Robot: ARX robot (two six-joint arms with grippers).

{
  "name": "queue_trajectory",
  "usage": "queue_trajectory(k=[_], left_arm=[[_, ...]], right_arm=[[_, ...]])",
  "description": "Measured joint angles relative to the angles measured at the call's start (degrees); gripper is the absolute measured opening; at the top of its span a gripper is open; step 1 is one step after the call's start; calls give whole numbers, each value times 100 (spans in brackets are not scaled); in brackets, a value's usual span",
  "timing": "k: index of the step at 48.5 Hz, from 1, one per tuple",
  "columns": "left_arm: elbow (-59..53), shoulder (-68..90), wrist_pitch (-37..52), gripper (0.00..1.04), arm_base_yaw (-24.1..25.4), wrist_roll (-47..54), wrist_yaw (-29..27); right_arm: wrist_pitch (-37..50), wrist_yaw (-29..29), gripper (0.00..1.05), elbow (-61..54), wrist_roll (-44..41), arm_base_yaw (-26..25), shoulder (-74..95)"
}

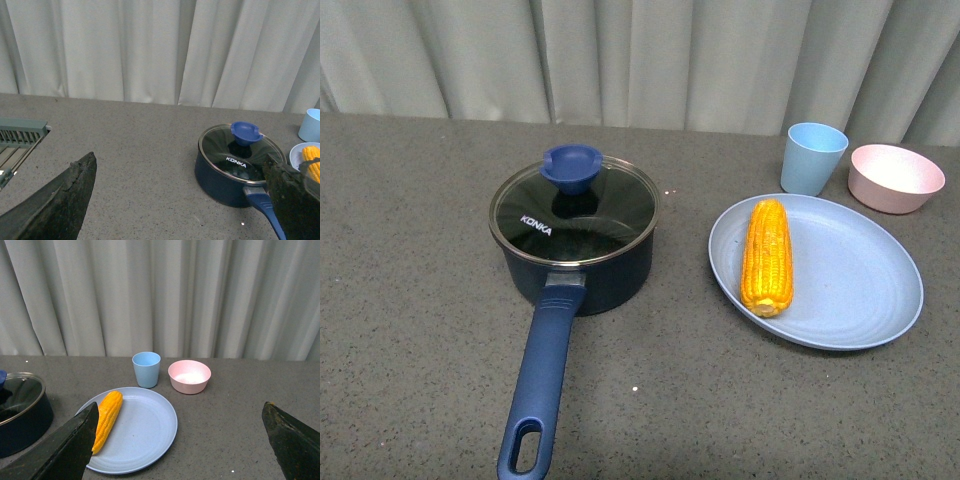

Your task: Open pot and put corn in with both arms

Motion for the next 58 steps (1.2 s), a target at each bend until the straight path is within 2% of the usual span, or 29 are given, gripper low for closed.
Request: queue_trajectory(k=[58], left_arm=[[0, 0, 0, 98, 0, -2, 0]], right_arm=[[0, 0, 96, 0, 0, 0, 0]])
